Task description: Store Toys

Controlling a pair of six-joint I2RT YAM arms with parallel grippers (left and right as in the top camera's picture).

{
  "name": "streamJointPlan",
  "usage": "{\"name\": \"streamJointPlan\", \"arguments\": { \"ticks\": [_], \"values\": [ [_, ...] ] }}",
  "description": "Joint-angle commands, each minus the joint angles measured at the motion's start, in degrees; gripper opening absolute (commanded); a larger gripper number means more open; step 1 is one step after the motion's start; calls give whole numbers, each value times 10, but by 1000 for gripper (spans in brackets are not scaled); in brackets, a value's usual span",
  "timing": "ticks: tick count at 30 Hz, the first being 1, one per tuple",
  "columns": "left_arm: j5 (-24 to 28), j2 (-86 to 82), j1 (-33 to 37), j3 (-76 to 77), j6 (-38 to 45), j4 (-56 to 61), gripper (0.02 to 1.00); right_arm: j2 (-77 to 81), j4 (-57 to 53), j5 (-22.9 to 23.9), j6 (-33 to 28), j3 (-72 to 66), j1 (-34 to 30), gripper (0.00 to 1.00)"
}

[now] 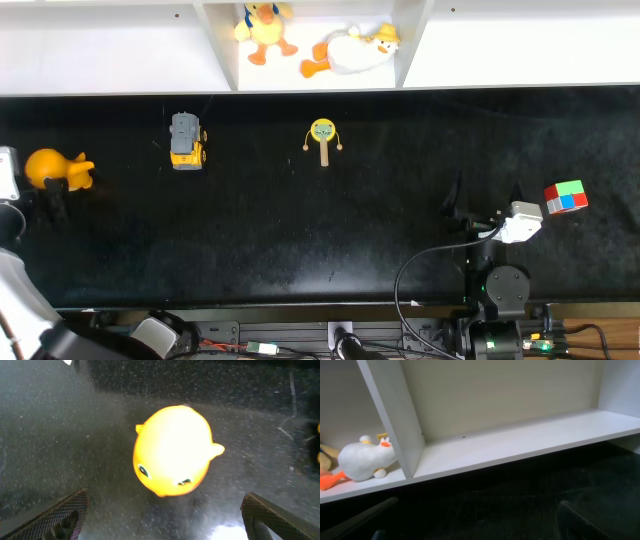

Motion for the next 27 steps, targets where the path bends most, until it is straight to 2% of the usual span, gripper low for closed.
{"name": "streamJointPlan", "arguments": {
  "ticks": [1,11,26,27],
  "values": [
    [12,30,-2,18,11,16,998,-5,1,0,2,-8,-1,996],
    [11,61,-32,18,11,59,998,-5,1,0,2,-8,-1,996],
    [5,83,-33,18,11,66,1000,-5,1,0,2,-8,-1,993],
    [5,84,-33,18,11,69,923,-5,1,0,2,-8,-1,996]
  ]
}}
